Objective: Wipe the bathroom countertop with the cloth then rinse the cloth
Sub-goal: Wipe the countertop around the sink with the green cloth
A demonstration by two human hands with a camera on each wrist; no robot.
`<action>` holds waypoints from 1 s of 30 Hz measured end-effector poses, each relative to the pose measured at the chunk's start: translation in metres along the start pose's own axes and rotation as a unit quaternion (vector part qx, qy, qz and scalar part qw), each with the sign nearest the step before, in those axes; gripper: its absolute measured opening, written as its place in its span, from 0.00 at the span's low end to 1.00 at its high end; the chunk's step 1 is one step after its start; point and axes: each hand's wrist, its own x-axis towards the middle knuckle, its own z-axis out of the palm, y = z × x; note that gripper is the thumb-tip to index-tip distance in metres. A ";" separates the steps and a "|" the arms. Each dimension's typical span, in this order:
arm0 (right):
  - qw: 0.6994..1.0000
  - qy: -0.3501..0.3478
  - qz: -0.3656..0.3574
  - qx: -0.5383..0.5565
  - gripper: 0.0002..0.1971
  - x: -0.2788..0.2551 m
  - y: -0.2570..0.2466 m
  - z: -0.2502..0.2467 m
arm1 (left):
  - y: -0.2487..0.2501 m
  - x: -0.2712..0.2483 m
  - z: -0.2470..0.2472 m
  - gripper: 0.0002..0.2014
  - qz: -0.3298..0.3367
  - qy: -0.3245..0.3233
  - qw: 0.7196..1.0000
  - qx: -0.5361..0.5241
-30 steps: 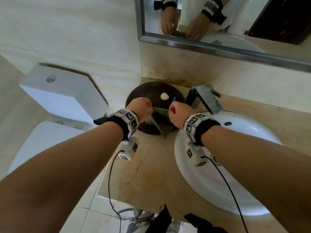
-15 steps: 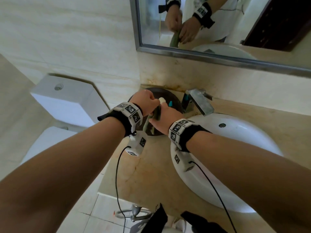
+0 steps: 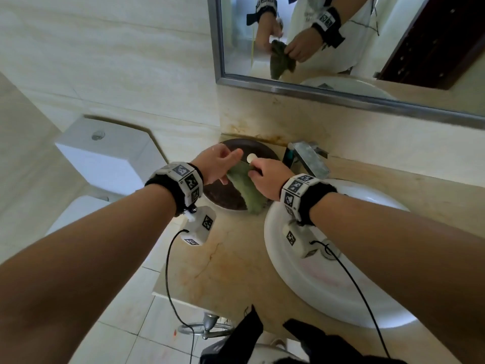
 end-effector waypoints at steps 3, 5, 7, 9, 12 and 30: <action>0.999 -0.034 0.007 0.012 0.08 -0.003 0.005 0.003 | -0.015 -0.006 0.001 0.21 0.001 -0.064 0.998 0.002; 0.998 -0.056 0.013 0.016 0.10 -0.004 0.008 0.003 | -0.022 -0.009 -0.001 0.21 -0.028 -0.081 0.996 0.017; 0.997 -0.069 0.021 0.014 0.12 -0.006 0.009 0.006 | -0.027 -0.012 0.003 0.20 -0.053 -0.076 0.995 0.035; 0.997 -0.059 0.046 -0.004 0.11 -0.006 0.010 0.013 | -0.033 -0.014 0.015 0.19 -0.067 -0.053 0.994 0.073; 0.987 -0.070 0.133 -0.061 0.13 -0.011 0.023 0.032 | -0.054 -0.023 0.040 0.18 -0.112 0.018 0.978 0.176; 0.951 -0.147 0.265 -0.067 0.21 -0.037 0.080 0.105 | -0.114 -0.032 0.164 0.35 0.017 -0.112 0.933 0.342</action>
